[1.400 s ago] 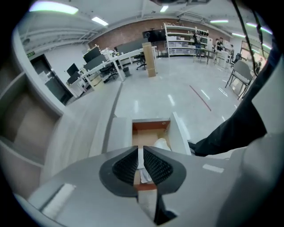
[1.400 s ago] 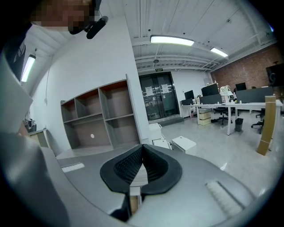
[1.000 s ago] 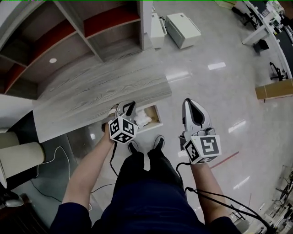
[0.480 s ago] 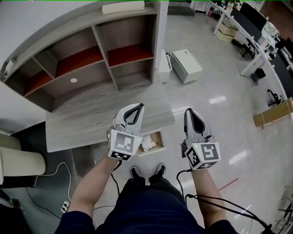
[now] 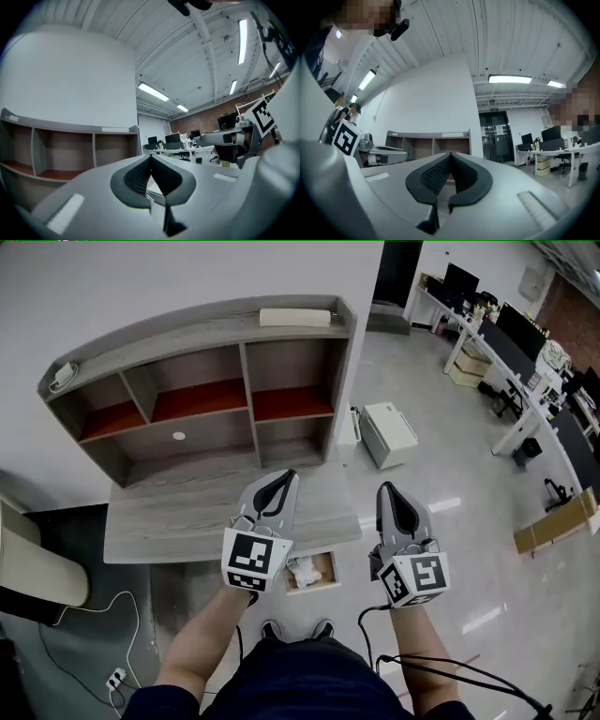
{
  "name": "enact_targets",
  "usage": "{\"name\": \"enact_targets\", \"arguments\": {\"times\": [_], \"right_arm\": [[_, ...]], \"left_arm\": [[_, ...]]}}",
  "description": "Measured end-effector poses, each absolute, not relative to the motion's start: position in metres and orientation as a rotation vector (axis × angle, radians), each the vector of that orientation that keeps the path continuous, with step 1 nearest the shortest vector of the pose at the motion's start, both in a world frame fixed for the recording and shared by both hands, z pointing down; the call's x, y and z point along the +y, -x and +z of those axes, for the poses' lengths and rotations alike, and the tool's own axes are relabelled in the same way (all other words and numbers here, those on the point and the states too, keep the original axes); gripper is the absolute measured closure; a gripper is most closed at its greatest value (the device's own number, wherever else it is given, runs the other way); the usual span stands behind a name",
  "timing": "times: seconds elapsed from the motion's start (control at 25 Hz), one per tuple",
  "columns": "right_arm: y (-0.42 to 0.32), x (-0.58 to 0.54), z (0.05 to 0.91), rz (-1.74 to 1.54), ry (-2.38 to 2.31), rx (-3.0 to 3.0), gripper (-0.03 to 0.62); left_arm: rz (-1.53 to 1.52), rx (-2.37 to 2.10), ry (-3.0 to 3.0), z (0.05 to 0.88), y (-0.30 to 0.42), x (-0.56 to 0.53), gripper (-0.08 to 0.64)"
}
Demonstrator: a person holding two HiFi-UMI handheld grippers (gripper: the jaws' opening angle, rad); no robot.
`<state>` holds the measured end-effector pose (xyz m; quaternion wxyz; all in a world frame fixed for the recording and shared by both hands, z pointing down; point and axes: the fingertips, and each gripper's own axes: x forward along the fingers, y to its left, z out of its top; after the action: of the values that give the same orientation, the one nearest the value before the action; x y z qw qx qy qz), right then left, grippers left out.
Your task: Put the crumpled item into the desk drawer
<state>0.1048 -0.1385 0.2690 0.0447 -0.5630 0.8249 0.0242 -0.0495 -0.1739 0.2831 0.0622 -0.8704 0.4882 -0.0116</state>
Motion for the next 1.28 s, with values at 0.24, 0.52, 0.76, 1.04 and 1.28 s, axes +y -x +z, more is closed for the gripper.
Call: {"name": "enact_targets", "arguments": {"times": [0.24, 0.52, 0.76, 1.04, 1.28], "right_arm": [[-0.085, -0.131, 0.237, 0.179, 1.646, 2.528, 0.586], [-0.078, -0.128, 0.223, 0.215, 1.612, 2.532, 0.586], [-0.075, -0.128, 0.225, 0.201, 1.600, 2.543, 0.586], [-0.073, -0.133, 0.233, 0.182, 1.608, 2.549, 0.586], [-0.072, -0.134, 0.233, 0.181, 1.618, 2.546, 0.586]], "left_arm": [[0.091, 1.515, 2.612, 0.256, 0.064, -0.166, 0.557], [0.141, 1.510, 2.602, 0.240, 0.066, -0.162, 0.555], [0.142, 1.521, 2.603, 0.243, 0.069, -0.165, 0.555], [0.147, 1.532, 2.613, 0.248, 0.073, -0.169, 0.556], [0.147, 1.531, 2.626, 0.251, 0.076, -0.171, 0.556]]}}
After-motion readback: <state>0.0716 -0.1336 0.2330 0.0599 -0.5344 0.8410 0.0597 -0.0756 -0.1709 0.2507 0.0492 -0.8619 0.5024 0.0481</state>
